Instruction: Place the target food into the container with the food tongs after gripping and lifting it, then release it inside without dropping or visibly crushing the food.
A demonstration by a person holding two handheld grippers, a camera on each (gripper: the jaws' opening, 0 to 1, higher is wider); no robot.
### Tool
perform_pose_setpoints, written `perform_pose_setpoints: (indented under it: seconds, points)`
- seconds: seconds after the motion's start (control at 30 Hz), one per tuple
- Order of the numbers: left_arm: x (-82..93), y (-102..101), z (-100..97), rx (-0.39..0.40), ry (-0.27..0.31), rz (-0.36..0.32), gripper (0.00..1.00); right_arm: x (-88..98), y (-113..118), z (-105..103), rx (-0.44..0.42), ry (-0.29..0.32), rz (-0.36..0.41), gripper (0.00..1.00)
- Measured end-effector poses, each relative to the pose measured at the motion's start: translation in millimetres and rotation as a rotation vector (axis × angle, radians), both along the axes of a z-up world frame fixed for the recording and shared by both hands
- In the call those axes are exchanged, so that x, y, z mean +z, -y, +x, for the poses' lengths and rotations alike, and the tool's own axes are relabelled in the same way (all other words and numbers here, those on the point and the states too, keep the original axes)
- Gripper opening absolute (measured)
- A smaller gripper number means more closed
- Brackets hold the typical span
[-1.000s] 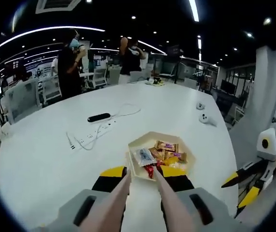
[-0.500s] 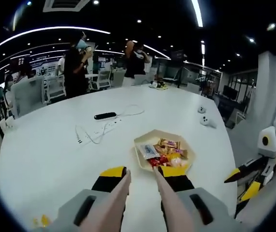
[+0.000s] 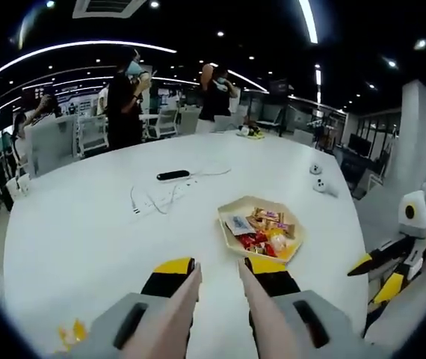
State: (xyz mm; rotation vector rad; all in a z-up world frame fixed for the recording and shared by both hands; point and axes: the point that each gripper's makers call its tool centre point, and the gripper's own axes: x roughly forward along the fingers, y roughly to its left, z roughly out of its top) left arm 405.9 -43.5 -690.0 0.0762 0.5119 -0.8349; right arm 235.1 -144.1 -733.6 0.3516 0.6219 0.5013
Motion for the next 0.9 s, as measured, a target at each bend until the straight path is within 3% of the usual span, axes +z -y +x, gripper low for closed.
perform_pose_setpoints:
  seconds: [0.27, 0.63, 0.9]
  points:
    - [-2.7, -20.5, -4.5, 0.030, -0.007, 0.003, 0.25, 6.2, -15.2, 9.4, 0.030, 0.019, -0.002, 0.50]
    - [-3.4, -42.9, -4.3, 0.055, -0.005, 0.009, 0.26, 2.0, -24.5, 7.3, 0.048, 0.010, -0.007, 0.50]
    - [-13.9, -56.2, -7.3, 0.067, -0.016, 0.016, 0.26, 0.1, -29.0, 8.0, 0.063, 0.000, -0.019, 0.50]
